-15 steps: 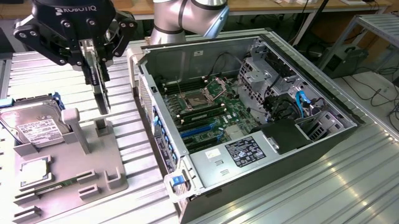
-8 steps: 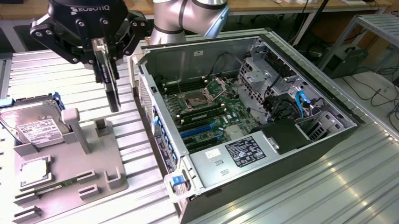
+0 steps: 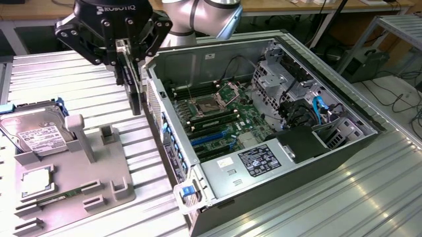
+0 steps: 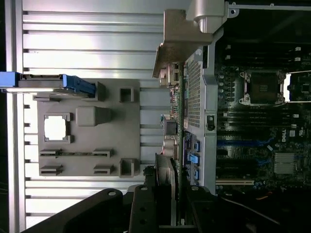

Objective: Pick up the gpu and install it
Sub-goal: 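Pick up the gpu and move the gpu toward the slot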

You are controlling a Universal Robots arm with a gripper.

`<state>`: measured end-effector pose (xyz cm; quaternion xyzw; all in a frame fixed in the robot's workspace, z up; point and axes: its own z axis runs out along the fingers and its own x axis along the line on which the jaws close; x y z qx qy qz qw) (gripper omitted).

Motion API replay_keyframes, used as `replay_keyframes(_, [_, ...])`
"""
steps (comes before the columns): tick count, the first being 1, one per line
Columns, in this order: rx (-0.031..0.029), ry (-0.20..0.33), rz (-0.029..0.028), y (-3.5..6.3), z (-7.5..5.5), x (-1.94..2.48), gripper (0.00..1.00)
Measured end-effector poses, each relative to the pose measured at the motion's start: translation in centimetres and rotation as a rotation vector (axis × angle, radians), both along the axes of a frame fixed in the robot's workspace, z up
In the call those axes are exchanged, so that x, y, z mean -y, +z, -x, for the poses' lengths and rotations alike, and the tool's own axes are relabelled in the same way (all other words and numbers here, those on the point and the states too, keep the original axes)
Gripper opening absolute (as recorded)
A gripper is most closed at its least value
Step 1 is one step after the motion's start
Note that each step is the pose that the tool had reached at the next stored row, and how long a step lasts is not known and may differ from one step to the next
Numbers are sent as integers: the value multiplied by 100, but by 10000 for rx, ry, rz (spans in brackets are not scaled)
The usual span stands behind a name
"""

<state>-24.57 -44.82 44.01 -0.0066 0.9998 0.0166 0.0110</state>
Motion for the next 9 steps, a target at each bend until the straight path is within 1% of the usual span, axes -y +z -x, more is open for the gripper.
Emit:
replay_keyframes(5, [-1, 11, 1, 0, -141, -1, 28])
replay_keyframes(8, [1, 113, 1, 0, -192, -2, 28])
replay_keyframes(9, [1, 457, 0, -3, -251, -2, 28])
